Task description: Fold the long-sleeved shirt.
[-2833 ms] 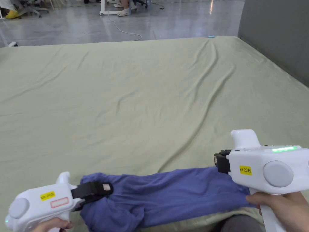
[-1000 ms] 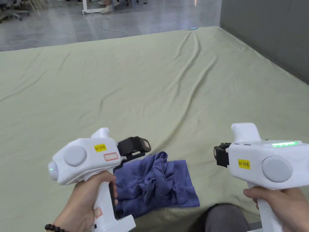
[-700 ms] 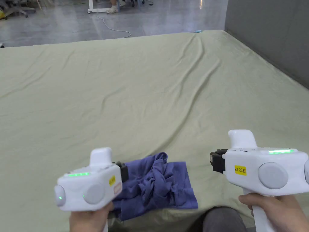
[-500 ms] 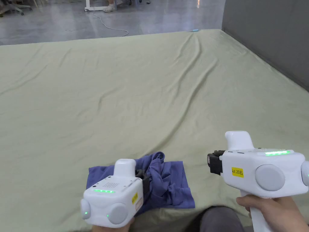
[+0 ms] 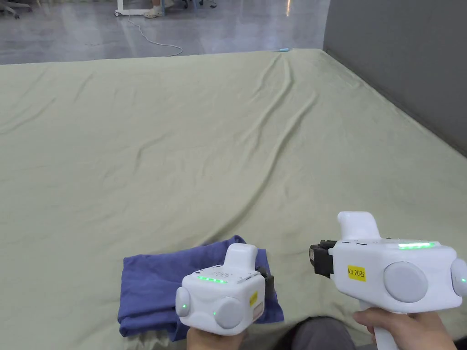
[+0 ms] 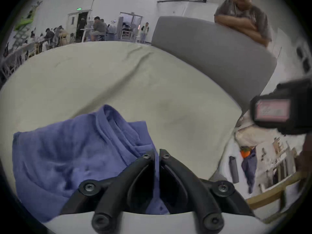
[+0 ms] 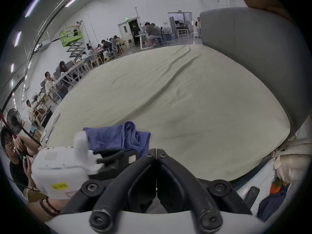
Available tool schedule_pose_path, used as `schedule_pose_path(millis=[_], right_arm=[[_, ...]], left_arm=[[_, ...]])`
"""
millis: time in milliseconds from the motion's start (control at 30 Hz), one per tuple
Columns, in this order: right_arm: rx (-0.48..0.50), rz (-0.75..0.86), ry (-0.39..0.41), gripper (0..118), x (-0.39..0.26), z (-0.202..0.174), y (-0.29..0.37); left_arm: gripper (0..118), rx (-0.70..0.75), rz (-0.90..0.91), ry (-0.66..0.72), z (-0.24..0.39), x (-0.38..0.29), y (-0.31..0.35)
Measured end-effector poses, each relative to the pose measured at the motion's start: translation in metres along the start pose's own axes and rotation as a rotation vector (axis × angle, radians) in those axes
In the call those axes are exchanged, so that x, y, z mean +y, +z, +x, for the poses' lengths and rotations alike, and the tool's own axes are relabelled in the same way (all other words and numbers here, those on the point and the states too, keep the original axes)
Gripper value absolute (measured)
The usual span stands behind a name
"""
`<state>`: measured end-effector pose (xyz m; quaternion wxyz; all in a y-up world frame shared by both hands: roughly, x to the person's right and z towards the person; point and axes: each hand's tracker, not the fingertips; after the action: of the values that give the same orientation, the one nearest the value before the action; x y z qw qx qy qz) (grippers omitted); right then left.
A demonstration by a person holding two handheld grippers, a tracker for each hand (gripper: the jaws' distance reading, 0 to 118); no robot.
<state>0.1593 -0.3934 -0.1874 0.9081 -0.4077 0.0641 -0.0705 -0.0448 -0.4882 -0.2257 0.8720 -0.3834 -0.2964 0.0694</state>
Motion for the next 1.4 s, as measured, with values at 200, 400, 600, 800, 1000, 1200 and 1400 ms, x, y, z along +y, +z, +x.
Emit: schedule_pose_path(millis=[200, 400, 600, 800, 1000, 1200, 1400], right_arm=[[0.165, 0.019, -0.051, 0, 0.015, -0.019, -0.018], [0.429, -0.138, -0.129, 0, 0.030, -0.058, -0.079], [0.429, -0.330, -0.176, 0, 0.017, -0.062, -0.141], [0.457, -0.354, -0.335, 0, -0.010, -0.016, -0.163], [0.436, -0.357, -0.309, 0, -0.012, -0.013, -0.164], [0.444, -0.354, -0.315, 0, -0.013, -0.013, -0.163], [0.443, -0.351, -0.315, 0, -0.014, -0.014, -0.163]], left_arm=[[0, 0.055, 0.179, 0.143, -0.046, 0.027, 0.092], [0, 0.083, 0.196, 0.408, -0.118, 0.026, 0.155], [0, 0.117, 0.207, 0.615, -0.162, 0.005, 0.168], [94, 0.078, 0.208, 0.797, -0.192, -0.017, 0.157], [112, -0.028, 0.098, 0.915, -0.225, -0.035, 0.126], [112, -0.194, 0.167, 0.989, -0.232, -0.048, 0.106], [108, -0.290, 0.188, 1.016, -0.235, -0.049, 0.097]])
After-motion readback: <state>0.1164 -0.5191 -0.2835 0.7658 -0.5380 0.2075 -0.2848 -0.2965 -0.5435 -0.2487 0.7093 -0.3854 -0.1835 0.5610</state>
